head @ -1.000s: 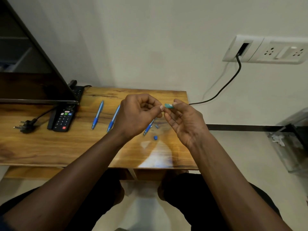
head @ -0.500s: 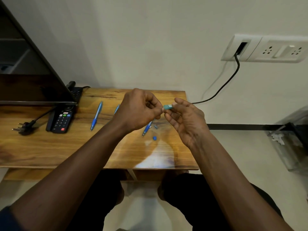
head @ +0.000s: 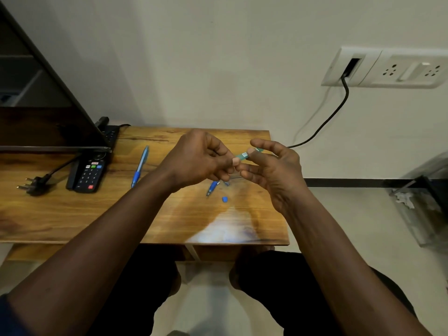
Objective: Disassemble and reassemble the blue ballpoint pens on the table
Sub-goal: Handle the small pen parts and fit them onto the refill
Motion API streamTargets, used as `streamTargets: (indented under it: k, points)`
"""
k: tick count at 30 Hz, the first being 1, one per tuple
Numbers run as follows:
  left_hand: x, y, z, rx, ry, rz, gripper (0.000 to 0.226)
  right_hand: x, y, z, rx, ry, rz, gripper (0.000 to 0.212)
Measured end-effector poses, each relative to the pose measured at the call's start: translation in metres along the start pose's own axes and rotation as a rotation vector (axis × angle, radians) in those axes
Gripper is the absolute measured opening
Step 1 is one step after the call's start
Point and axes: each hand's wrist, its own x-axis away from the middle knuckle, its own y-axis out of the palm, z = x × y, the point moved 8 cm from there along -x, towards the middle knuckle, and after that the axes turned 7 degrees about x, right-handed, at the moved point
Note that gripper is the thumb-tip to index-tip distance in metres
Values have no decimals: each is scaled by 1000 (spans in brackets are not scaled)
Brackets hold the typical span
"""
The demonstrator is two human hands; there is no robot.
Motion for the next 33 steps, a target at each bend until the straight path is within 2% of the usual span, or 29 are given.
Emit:
streamTargets:
  k: [4,8,11,14,18,20,24,28,33]
  points:
    - [0,0,-3,100,-25,15,17,0,3,9,-114,105,-24,24]
    - [-3,5,-7,226,-75,3,35,2,8,17,-256,228,-69,19]
    - [-5,14,-17,320,-174,-10,31,3,12,22,-307,308,-127,22]
    - [-3,22,-25,391,-247,-37,35,4,14,27,-328,373,-150,13]
    - [-7,21,-25,437,-265,-10,45,5,16,32,-416,415,-125,28]
    - [-11,15,-27,360,-235,42,46,3,13,32,-421,411,-89,24]
    - [-18,5,-40,-83,-126,72,30,-1,4,31,-413,394,-21,19]
    - [-18,15,-52,-502,-102,-36,15,-3,2,32,-387,382,-7,19]
    - [-19,28,-60,-688,-101,-69,16,-4,-1,32,-362,367,5,24]
